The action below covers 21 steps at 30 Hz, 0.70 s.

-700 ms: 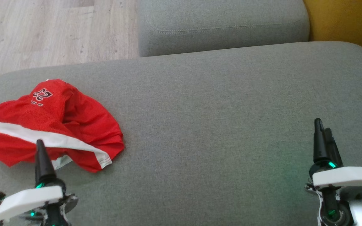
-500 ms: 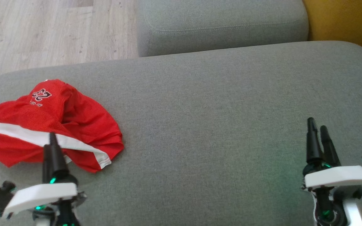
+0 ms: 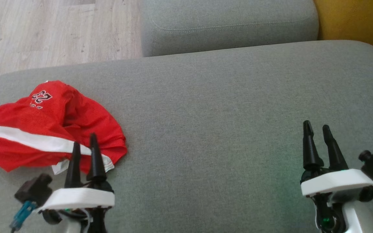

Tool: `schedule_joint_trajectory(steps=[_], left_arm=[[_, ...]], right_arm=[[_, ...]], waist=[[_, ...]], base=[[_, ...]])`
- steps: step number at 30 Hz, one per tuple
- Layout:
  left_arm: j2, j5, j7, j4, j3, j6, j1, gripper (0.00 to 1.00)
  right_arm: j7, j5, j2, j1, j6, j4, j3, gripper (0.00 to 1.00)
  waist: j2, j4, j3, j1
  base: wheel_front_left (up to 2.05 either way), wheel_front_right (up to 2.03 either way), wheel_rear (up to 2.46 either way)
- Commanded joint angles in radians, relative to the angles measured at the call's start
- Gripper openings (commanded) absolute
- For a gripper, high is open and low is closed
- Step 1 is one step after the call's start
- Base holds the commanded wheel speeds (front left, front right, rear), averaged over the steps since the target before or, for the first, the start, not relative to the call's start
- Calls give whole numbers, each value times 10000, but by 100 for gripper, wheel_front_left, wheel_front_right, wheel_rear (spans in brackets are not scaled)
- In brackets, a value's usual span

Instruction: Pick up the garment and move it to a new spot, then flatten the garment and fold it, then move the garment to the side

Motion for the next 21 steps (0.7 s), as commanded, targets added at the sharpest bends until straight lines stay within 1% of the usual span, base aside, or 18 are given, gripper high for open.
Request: schedule_joint_trajectory(steps=[1, 6, 13, 18, 21], left_arm=[[131, 527, -154, -327, 5, 28, -568, 100], [236, 1385, -301, -337, -362, 197, -620, 100], [364, 2308, -505, -367, -828, 525, -719, 100], [519, 2867, -623, -247, -1212, 594, -769, 100], [638, 3276, -711, -54, -1427, 716, -812, 100]], right_arm=[[-170, -527, -61, -488, 27, -275, 194, 100], [-317, -1354, -63, -521, 28, -115, 354, 100], [-523, -2445, -67, -587, 30, -83, 535, 100], [-641, -3067, -68, -608, 32, -77, 631, 100], [-729, -3619, -70, -644, 32, -59, 730, 100]], waist=[[0, -14, -1, 0], [0, -53, -11, 0], [0, -106, -10, 0], [0, -140, -17, 0], [0, -159, -24, 0]], base=[[0, 0, 0], [0, 0, 0], [0, 0, 0], [0, 0, 0], [0, 0, 0]])
